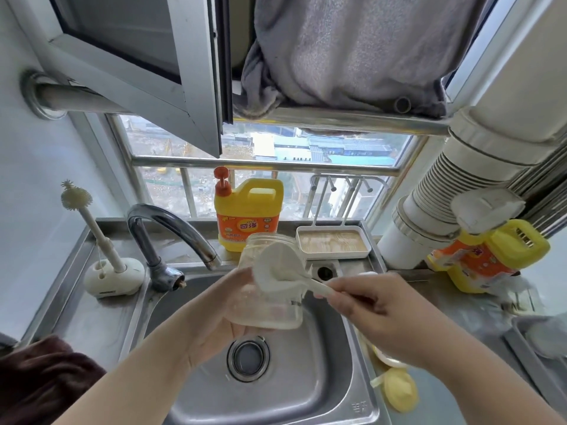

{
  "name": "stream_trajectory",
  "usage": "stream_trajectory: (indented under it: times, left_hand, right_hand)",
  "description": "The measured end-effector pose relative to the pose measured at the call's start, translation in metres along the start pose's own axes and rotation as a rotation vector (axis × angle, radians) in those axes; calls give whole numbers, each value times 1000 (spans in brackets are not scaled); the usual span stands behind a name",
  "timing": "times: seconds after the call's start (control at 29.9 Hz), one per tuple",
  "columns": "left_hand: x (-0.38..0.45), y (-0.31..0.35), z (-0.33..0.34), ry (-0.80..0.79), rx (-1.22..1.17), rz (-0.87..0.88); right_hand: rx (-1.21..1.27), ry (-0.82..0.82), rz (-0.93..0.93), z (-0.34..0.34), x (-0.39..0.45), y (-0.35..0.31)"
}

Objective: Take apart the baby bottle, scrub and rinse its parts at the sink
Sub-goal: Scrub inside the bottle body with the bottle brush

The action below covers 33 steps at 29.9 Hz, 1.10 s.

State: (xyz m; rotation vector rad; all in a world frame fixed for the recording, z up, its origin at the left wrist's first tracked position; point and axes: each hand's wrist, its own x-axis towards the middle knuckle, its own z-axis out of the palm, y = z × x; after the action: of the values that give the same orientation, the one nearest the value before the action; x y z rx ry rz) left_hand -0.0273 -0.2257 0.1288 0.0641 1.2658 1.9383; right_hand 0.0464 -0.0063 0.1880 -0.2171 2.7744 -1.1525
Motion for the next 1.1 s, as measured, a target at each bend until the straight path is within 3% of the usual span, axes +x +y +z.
stream_trajectory:
  times: [0.13,0.3,0.47,0.53,0.63,0.77,0.94,1.1]
  left_hand:
    - [-5,-3,-11,-81,-94,-27]
    - [-4,-12,-11,-110,-154,-26]
    - [0,-7,1,-35,-81,-19]
    - [2,-4,2,-4,-62,21]
    - [0,-2,-4,14,-31,55]
    - [1,-4,-1,27,-20,39]
    - [0,2,-5,32,-54,53]
    - [1,0,0,23,-30,70]
  right_hand:
    - [81,31,34,-6,-7,8]
    - [33,-56,76,-11,-13,13]
    - [-71,127,50,-6,-2,12]
    - [-89,28,4,1,-3,5]
    - [-67,-120,76,-8,-13,6]
    - [-82,110,80,-17,-2,12]
    - [-29,-151,57,-7,-7,3]
    - [-58,76,49,-9,3,6]
